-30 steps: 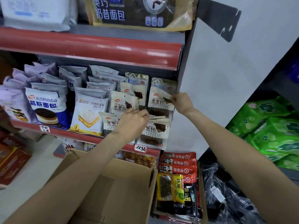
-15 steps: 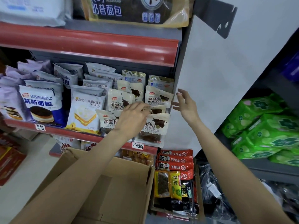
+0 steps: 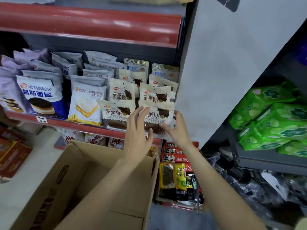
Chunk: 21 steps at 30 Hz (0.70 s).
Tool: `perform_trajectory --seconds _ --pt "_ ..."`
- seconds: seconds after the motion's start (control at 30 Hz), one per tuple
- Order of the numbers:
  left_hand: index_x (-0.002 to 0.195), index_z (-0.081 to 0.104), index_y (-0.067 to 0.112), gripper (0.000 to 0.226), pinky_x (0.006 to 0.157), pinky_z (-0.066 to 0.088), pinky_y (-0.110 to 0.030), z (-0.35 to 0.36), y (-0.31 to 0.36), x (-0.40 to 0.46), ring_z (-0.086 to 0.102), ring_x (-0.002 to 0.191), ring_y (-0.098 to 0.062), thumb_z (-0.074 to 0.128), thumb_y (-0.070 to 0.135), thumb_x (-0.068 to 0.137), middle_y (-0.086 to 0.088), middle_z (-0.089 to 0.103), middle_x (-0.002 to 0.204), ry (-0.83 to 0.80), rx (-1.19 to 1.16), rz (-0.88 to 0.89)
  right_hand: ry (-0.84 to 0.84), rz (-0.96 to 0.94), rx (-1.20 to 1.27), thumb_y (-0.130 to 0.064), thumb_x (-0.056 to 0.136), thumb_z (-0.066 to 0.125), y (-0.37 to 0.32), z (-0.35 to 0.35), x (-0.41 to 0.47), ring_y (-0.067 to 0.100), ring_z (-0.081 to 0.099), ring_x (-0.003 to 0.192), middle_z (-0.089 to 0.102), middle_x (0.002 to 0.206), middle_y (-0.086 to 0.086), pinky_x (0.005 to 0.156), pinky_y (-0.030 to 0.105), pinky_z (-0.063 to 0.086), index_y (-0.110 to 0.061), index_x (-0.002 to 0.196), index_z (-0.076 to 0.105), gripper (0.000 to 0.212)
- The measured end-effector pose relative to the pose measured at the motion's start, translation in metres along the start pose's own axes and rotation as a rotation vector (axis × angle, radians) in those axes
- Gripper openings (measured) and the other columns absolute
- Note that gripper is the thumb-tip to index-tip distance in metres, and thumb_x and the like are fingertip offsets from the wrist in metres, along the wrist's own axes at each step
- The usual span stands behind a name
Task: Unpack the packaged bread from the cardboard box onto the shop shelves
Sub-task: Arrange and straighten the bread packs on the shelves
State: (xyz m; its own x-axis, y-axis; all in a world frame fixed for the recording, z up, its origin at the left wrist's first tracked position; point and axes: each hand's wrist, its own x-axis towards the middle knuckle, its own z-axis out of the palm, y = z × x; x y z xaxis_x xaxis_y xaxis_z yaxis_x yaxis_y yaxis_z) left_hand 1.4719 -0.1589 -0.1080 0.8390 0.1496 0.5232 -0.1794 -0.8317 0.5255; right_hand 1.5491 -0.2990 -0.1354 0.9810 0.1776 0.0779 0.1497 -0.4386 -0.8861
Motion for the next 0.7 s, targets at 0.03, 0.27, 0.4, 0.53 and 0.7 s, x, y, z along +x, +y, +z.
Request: perform_trajectory --seconds 0.03,0.27,0.4,0.53,0.7 --pt "0.140 0.029 0.022 0.069 0.110 0.028 -0.029 0.005 -0.002 -0.007 0.034 0.134 -0.022 0.062 0.012 0.081 -0.012 0.034 0.144 -0.015 -0.015 -0.053 -0.025 -0.007 -0.026 -0.031 0.085 0.066 0.001 0.001 0.001 0.013 0.038 0.126 0.038 0.137 0.004 0.103 0.025 0.034 -0.014 0.134 0.035 0.061" --pt "0.140 0.040 0.030 0.063 0.093 0.049 -0.035 0.026 -0.021 -0.008 0.037 0.131 -0.030 0.067 0.020 0.085 -0.014 0.020 0.151 -0.202 0.144 -0.149 -0.075 -0.023 -0.061 -0.008 0.092 0.046 0.014 -0.026 0.007 0.016 0.032 0.134 0.036 0.144 0.004 0.110 0.033 0.031 -0.020 0.137 0.042 0.047" --pt "0.138 0.044 0.028 0.055 0.085 0.044 -0.022 0.030 -0.019 -0.002 0.040 0.127 -0.023 0.065 0.023 0.087 -0.010 0.028 0.147 -0.184 0.135 -0.229 0.163 0.006 -0.079 -0.019 0.091 0.057 0.011 -0.038 0.034 0.019 0.056 0.109 0.060 0.118 0.004 0.089 0.030 0.046 -0.015 0.108 0.064 0.019" --pt "0.137 0.044 0.027 0.054 0.085 0.050 -0.029 0.031 -0.016 -0.001 0.040 0.126 -0.024 0.065 0.020 0.087 -0.010 0.030 0.146 -0.171 0.156 -0.241 0.060 0.059 -0.122 -0.021 0.084 0.067 0.003 -0.028 0.059 0.021 0.057 0.105 0.060 0.117 0.008 0.089 0.029 0.044 -0.014 0.099 0.069 0.017" --pt "0.137 0.043 0.026 0.053 0.086 0.052 -0.034 0.033 -0.013 0.002 0.038 0.128 -0.026 0.064 0.020 0.088 -0.011 0.031 0.146 -0.175 0.168 -0.261 0.095 0.030 -0.156 -0.012 0.085 0.066 0.009 -0.018 0.062 0.024 0.059 0.101 0.062 0.114 0.011 0.086 0.026 0.044 -0.009 0.093 0.070 0.010"
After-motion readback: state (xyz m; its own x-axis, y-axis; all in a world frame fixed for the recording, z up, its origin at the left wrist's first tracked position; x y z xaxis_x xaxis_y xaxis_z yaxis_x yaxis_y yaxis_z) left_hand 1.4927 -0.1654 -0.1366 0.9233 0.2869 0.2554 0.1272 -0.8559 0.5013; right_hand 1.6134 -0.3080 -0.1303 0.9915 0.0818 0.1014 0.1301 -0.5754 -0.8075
